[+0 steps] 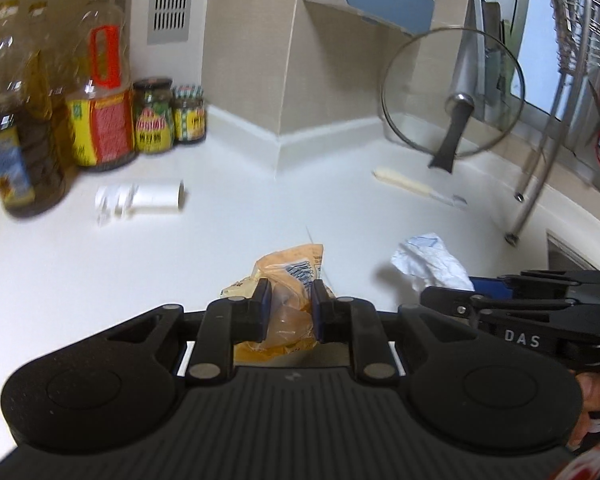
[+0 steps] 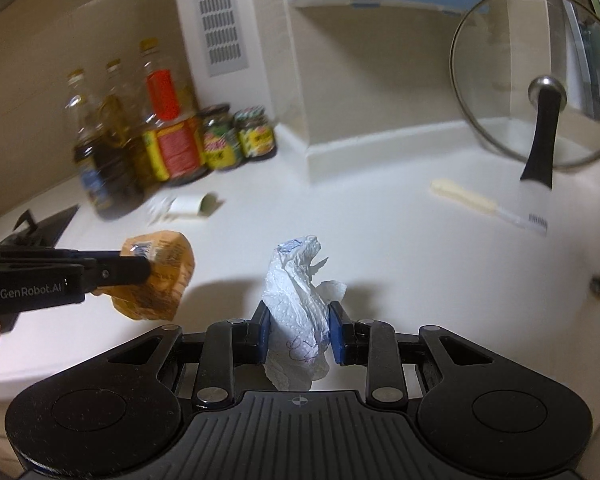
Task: Collect trash
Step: 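Carry bag and tissue over the bin and open both grippers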
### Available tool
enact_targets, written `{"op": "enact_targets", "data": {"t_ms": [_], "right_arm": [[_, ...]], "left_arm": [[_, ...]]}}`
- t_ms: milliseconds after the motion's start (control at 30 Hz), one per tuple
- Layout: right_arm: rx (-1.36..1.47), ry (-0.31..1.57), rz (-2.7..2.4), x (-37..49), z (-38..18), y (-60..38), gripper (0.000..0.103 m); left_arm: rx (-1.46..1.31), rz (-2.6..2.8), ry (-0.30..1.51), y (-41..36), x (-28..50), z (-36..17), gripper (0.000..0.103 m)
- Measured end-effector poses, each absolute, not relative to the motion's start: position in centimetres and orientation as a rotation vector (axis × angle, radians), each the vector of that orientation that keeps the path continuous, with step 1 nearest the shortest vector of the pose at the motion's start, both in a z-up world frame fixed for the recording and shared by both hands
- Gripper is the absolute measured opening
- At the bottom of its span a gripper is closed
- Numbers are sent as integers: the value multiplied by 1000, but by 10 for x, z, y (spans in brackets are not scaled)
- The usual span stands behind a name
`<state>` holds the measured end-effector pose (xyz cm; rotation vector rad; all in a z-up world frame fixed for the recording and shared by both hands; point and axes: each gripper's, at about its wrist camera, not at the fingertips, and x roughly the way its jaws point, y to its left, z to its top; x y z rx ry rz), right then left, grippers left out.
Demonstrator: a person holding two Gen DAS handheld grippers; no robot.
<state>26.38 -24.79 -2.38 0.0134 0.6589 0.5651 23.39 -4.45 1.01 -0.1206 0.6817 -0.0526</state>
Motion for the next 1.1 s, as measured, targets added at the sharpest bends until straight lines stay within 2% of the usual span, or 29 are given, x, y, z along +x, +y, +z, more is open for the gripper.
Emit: {"op": "enact_targets", "data": {"t_ms": [433,1100], "right_arm": [[-58,773,621,194,-66,-238,30],[-122,917,589,211,-157,-230,30]], "left_arm": [[-154,-62,829,-54,163,-40,18],[-166,-36,991,-56,173,-140,18]]}}
